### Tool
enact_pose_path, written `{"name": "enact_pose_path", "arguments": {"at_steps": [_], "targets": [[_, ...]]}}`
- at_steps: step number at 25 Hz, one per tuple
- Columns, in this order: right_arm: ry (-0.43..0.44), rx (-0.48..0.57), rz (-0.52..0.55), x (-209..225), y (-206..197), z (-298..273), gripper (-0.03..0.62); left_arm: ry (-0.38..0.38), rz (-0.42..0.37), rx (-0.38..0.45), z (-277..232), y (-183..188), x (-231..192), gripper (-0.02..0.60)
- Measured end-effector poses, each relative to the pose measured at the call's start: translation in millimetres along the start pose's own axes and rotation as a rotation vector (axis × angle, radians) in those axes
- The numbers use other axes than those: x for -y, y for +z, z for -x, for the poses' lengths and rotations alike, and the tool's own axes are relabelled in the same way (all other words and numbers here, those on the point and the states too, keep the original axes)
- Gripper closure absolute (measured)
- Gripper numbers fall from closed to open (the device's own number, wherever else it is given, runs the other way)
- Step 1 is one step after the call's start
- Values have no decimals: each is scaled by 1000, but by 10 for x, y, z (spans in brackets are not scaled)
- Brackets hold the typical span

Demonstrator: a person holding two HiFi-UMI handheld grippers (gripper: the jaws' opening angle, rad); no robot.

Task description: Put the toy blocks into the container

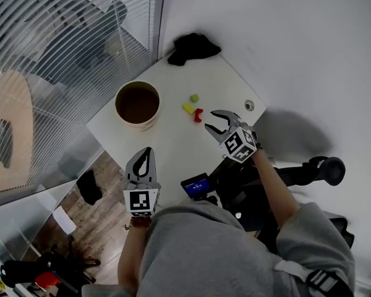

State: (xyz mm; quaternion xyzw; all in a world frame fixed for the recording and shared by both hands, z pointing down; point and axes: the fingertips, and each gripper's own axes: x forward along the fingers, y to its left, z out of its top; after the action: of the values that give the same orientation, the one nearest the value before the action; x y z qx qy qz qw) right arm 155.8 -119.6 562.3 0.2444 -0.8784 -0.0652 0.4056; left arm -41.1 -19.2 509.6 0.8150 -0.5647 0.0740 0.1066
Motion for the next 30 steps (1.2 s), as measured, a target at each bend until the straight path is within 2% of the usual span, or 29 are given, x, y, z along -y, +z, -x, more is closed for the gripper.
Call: {"name": "enact_pose_path", "arguments": {"at_steps": [4,20,30], "targets": [[111,-41,41,-87,-108,-139,378,16,12,1,-6,-18,42,574],[307,-246,80,-108,-753,-752,272,66,17,-33,-58,-66,-138,574],[378,-331,114,-168,-1023,-1059,252,93,14,-63,-50,-141,-268,574]]}}
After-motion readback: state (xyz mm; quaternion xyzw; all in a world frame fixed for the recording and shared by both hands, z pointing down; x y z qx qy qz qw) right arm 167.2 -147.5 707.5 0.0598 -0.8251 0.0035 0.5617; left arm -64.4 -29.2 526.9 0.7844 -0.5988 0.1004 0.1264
